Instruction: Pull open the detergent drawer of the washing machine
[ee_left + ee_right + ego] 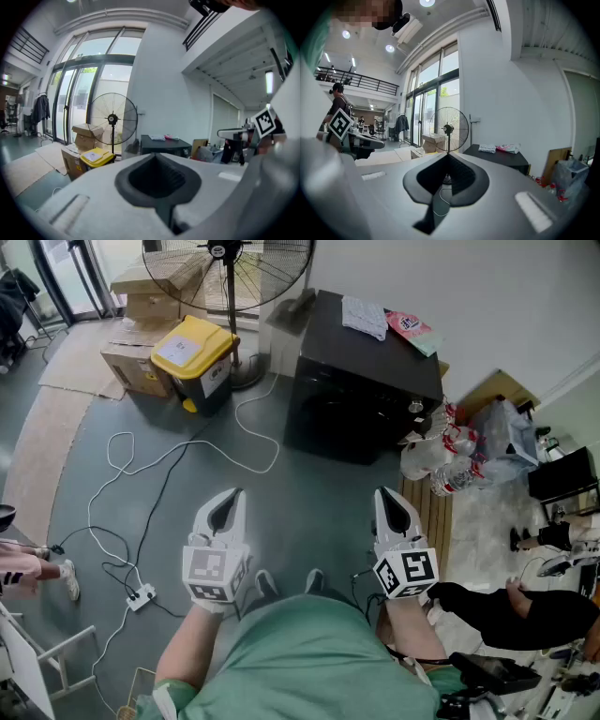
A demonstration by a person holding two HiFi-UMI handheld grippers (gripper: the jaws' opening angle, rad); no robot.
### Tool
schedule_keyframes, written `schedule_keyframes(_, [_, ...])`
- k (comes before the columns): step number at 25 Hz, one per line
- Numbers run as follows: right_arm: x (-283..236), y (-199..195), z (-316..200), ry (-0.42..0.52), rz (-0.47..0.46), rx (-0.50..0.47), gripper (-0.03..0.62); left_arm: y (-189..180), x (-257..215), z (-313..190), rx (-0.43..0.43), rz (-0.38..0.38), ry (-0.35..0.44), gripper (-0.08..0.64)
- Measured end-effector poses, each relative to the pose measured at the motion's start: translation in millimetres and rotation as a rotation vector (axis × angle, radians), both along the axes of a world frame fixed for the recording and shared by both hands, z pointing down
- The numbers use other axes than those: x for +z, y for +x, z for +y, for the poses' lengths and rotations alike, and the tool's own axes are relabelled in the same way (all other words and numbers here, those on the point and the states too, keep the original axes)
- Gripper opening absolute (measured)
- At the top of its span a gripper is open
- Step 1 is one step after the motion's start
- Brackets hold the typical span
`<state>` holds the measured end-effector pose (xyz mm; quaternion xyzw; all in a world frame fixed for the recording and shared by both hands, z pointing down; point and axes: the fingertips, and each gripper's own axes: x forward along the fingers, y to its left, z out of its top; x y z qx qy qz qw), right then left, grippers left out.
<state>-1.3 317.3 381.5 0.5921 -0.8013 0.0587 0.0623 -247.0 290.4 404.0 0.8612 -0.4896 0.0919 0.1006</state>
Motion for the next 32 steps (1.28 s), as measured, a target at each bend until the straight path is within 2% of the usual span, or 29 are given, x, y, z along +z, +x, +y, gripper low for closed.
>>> schedule_keyframes(4, [-6.7,22.8,13.3,0.007,-0.005,-0.003,0.002,24.8,-8.3,16.4,0.000,0.015,-0.002,-0.003])
schedule_keyframes(11, [-5.3,70.4,23.9,0.014,-0.050,0.006,0.002,70.0,-14.9,35.1,-0.003,-0.013,0.004,-0.003])
schedule_keyframes(14, [-9.1,86.5,25.6,0.024,-0.062,-0.004,0.003,85.0,-23.0,38.7,-0.014,-0.019,0.023,0.047])
schedule_keyframes(17, [-14.7,99.9,27.9,0.044,-0.041,-0.049,0.173,105.0,-32.5,40.3,-0.027,-0.026,0.052,0.158])
schedule_keyframes(18, [-16.3,104.7,28.6,0.054,-0.032,-0.063,0.183,112.6,-34.9,40.6,-0.028,-0.029,0.060,0.172])
schedule_keyframes(21, [-21.0,121.7,31.2,0.074,-0.019,-0.091,0.183,138.7,-41.3,43.5,-0.022,-0.040,0.075,0.176])
schedule_keyframes(27, [-21.2,150.8,37.5,0.090,-0.053,-0.130,0.183,179.1,-44.7,54.8,-0.015,-0.071,0.082,0.176])
schedule_keyframes(32, [-11.7,166.2,41.2,0.068,-0.067,-0.147,0.181,196.3,-28.8,60.4,-0.026,-0.067,0.046,0.173])
